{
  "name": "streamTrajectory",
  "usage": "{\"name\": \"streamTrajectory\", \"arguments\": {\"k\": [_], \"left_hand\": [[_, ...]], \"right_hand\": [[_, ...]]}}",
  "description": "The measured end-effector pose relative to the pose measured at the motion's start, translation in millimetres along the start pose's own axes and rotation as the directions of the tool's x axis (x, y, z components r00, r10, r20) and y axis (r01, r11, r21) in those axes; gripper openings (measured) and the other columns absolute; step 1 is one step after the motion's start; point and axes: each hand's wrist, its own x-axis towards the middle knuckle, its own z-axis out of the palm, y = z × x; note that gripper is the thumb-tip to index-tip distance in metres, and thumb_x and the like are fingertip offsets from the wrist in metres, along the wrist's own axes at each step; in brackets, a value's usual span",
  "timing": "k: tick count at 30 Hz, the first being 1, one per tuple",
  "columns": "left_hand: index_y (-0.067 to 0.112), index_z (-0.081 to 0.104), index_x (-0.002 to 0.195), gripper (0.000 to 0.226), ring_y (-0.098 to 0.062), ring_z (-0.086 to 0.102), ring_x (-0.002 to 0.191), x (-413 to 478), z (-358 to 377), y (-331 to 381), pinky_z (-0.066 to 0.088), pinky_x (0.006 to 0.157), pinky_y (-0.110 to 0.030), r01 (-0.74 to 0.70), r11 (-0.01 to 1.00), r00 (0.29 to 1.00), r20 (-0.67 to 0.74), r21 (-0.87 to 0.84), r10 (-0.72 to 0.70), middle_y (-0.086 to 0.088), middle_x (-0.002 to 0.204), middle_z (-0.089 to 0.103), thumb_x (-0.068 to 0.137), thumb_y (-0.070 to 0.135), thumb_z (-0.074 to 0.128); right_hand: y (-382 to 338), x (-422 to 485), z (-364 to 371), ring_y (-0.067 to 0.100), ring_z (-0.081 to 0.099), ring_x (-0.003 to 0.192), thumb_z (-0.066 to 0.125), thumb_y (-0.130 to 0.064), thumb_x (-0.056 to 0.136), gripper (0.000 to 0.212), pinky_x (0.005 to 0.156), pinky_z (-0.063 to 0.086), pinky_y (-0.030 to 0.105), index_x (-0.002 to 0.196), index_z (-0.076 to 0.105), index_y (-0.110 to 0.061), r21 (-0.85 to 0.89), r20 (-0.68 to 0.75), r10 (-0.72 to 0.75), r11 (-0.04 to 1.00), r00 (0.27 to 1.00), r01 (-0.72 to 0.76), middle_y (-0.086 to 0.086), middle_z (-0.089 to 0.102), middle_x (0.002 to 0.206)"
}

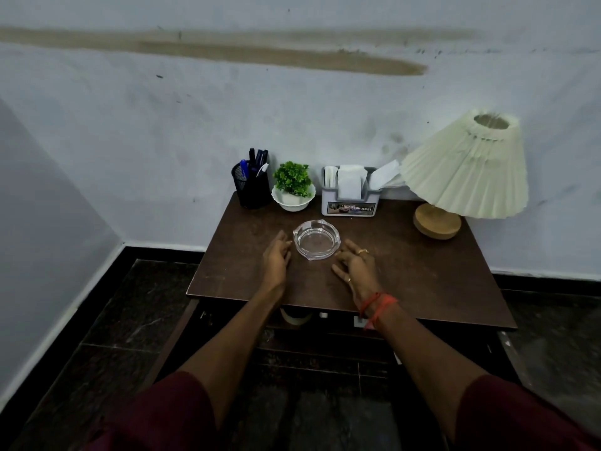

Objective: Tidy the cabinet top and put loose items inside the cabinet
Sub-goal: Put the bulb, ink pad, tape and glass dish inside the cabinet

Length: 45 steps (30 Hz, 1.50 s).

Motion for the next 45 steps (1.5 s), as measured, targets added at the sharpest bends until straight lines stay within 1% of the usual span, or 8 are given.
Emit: {"name": "streamTrajectory", "arguments": {"k": [5,14,20,26,30,37,42,45], "left_hand": [[0.0,0.035,0.145,0.046,-0.018,0.047,0.124,2.8,9.5,0.5,0.037,0.105,-0.027,0.023,0.998,0.999,0.031,-0.06,-0.021,-0.012,0.14,0.049,0.099,0.009,0.032],[-0.002,0.041,0.141,0.047,-0.027,0.05,0.128,-26.3,3.0,-1.6,0.041,0.107,-0.035,0.008,0.996,1.0,0.011,-0.094,-0.007,-0.016,0.14,0.051,0.094,0.002,0.039],[-0.002,0.041,0.141,0.045,-0.029,0.049,0.13,-57.4,-10.5,-0.6,0.038,0.112,-0.04,-0.006,0.991,1.0,-0.006,-0.133,0.005,-0.02,0.138,0.052,0.096,0.004,0.039],[0.0,0.041,0.141,0.043,-0.025,0.05,0.129,-88.1,-34.4,5.4,0.042,0.102,-0.031,-0.058,0.987,0.998,-0.023,-0.147,0.055,-0.017,0.14,0.051,0.099,0.008,0.038],[0.0,0.041,0.141,0.045,-0.025,0.05,0.129,-109.4,-49.5,7.1,0.042,0.1,-0.031,-0.098,0.982,0.995,-0.034,-0.159,0.093,-0.015,0.14,0.052,0.096,0.005,0.041],[0.001,0.044,0.14,0.047,-0.023,0.049,0.129,-143.7,-81.7,-2.7,0.04,0.1,-0.031,-0.134,0.972,0.99,-0.076,-0.194,0.122,-0.013,0.139,0.053,0.093,-0.003,0.038],[0.001,0.047,0.138,0.045,-0.023,0.051,0.127,-167.8,-102.0,-13.3,0.04,0.1,-0.033,-0.139,0.968,0.985,-0.133,-0.21,0.113,-0.013,0.136,0.056,0.093,0.0,0.04],[0.0,0.046,0.139,0.045,-0.024,0.05,0.128,-177.7,-114.1,-26.9,0.04,0.1,-0.034,-0.118,0.974,0.982,-0.166,-0.194,0.086,-0.013,0.138,0.054,0.094,0.002,0.04]], "right_hand": [[0.2,7.6,5.3,0.017,0.054,0.108,0.046,0.002,0.092,0.046,0.08,0.05,0.028,0.137,0.046,-0.008,-0.034,0.023,0.014,0.999,1.0,-0.014,0.01,0.053,0.138],[1.6,-19.1,-2.0,0.015,0.055,0.101,0.043,0.007,0.091,0.04,0.081,0.053,0.031,0.128,0.054,-0.006,-0.104,-0.009,0.018,0.994,1.0,-0.019,0.011,0.058,0.127],[11.0,-50.0,-4.6,0.018,0.056,0.106,0.045,0.006,0.09,0.038,0.082,0.053,0.032,0.123,0.057,-0.009,-0.11,-0.003,0.0,0.994,1.0,-0.001,0.009,0.061,0.123],[16.9,-89.3,1.8,0.017,0.056,0.103,0.045,0.005,0.088,0.039,0.082,0.053,0.035,0.119,0.059,-0.015,-0.111,0.045,-0.016,0.994,0.999,0.021,0.004,0.063,0.114],[27.8,-111.0,6.7,0.02,0.058,0.106,0.046,0.005,0.086,0.037,0.082,0.055,0.04,0.102,0.063,-0.024,-0.074,0.042,-0.001,0.997,0.999,0.004,0.002,0.064,0.112],[43.0,-150.1,11.7,0.014,0.061,0.092,0.043,0.011,0.088,0.037,0.056,0.055,0.023,0.107,0.061,-0.015,-0.014,0.087,-0.004,1.0,0.996,0.006,0.003,0.064,0.108],[73.0,-163.1,9.2,0.023,0.061,0.107,0.049,0.007,0.085,0.037,0.08,0.056,0.038,0.11,0.064,-0.015,-0.049,0.082,0.043,0.998,0.996,-0.039,0.006,0.064,0.117],[88.0,-174.9,7.3,0.025,0.06,0.11,0.052,0.006,0.084,0.034,0.083,0.055,0.04,0.109,0.063,-0.014,-0.049,0.056,0.06,0.997,0.997,-0.057,0.006,0.064,0.116]]}}
